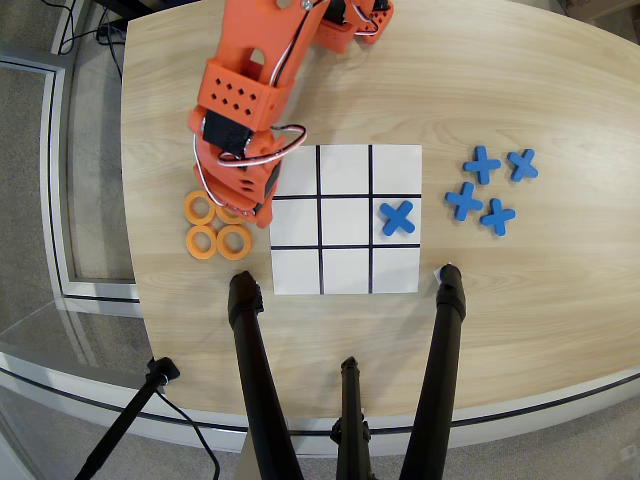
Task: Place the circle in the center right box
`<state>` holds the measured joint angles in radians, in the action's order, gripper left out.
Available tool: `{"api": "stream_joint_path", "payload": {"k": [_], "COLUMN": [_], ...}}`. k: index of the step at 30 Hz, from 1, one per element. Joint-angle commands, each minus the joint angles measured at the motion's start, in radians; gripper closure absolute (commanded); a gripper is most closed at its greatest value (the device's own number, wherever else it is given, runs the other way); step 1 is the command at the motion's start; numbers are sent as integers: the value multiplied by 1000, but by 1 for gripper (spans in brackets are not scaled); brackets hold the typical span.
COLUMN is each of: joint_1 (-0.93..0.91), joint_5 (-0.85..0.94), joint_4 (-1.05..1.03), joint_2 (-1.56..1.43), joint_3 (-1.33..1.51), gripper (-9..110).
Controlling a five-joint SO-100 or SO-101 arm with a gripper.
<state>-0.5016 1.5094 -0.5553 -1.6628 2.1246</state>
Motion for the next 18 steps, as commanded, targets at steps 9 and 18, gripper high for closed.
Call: {"api": "stream_joint_path", "payload": {"k": [9, 18], "joint_1": [-29, -32], "joint_5": [5, 5], "joint_4": [54, 98], "joint_2": [89, 133], "joint_3": [-40, -28], "gripper": [81, 82]}}
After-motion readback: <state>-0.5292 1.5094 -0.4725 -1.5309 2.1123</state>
